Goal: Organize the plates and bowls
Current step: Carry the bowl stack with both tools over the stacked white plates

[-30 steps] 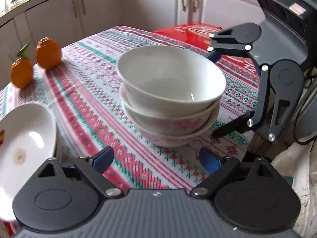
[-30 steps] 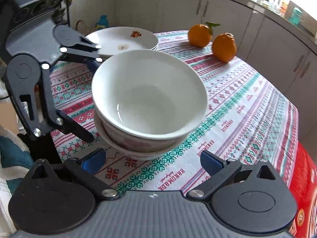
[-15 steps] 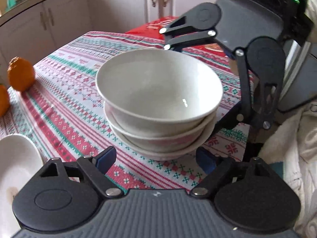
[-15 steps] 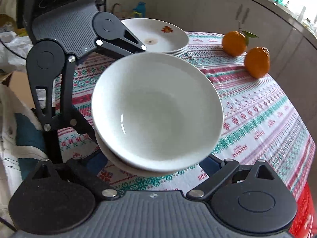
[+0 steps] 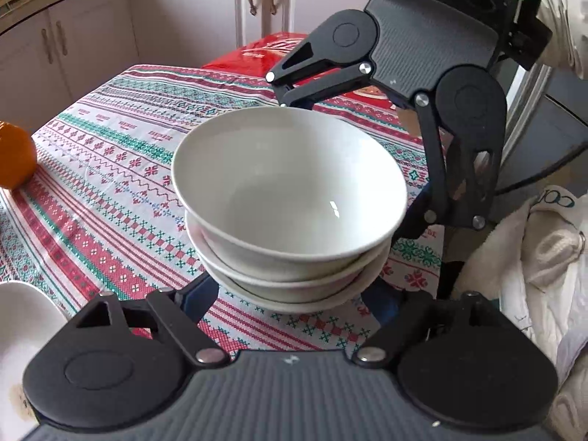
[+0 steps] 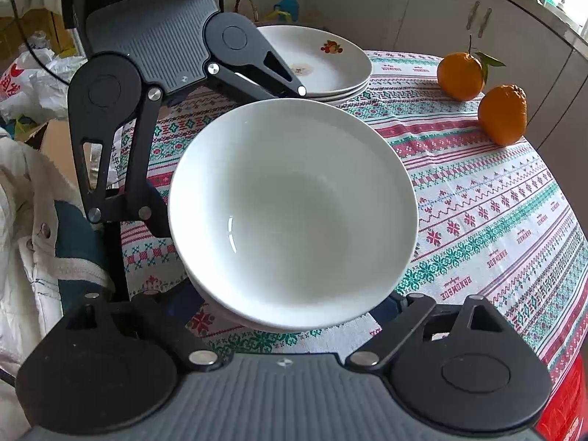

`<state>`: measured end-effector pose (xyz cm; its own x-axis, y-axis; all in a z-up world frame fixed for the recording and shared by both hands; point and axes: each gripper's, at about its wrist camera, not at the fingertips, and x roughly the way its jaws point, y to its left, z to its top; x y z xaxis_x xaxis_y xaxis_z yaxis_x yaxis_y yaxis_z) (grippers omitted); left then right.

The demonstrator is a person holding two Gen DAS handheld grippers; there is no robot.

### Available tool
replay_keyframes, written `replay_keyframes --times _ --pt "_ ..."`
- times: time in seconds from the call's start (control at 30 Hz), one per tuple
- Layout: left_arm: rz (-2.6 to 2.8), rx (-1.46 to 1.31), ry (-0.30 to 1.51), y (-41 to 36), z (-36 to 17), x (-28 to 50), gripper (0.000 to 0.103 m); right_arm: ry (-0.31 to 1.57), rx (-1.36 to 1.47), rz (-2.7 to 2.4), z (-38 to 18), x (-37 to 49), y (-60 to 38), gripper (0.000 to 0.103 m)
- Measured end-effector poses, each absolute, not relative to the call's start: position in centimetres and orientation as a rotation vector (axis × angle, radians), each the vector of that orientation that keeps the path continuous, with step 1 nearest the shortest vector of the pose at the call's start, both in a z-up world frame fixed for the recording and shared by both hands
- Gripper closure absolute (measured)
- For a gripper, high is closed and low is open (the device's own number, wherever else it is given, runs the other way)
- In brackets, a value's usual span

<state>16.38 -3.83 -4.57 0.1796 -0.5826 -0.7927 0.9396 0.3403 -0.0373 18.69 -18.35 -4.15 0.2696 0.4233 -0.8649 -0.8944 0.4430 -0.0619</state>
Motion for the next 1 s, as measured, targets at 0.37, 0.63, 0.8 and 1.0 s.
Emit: replay_keyframes --times 0.37,0.63,0.8,1.0 --pt "-1.182 0.539 0.838 -4.1 -4.4 17.1 0.019 0.923 -0.61 0.979 -4.1 18.9 -18.5 0.013" --pt "-1.175 0.546 0.846 -4.5 -4.4 17.6 0.02 0.932 -0.602 0.97 -4.2 18.9 -18.4 0.013" --pt "-1.16 0.53 0.836 -4.0 -3.9 17.4 0.02 0.924 -0.613 0.964 -3.5 18.8 -18.0 0.013" --pt "-1.105 0.503 0.802 -2.0 -1.8 17.4 0.02 0.872 -0.647 0.988 -1.1 19.4 -16.7 0.013"
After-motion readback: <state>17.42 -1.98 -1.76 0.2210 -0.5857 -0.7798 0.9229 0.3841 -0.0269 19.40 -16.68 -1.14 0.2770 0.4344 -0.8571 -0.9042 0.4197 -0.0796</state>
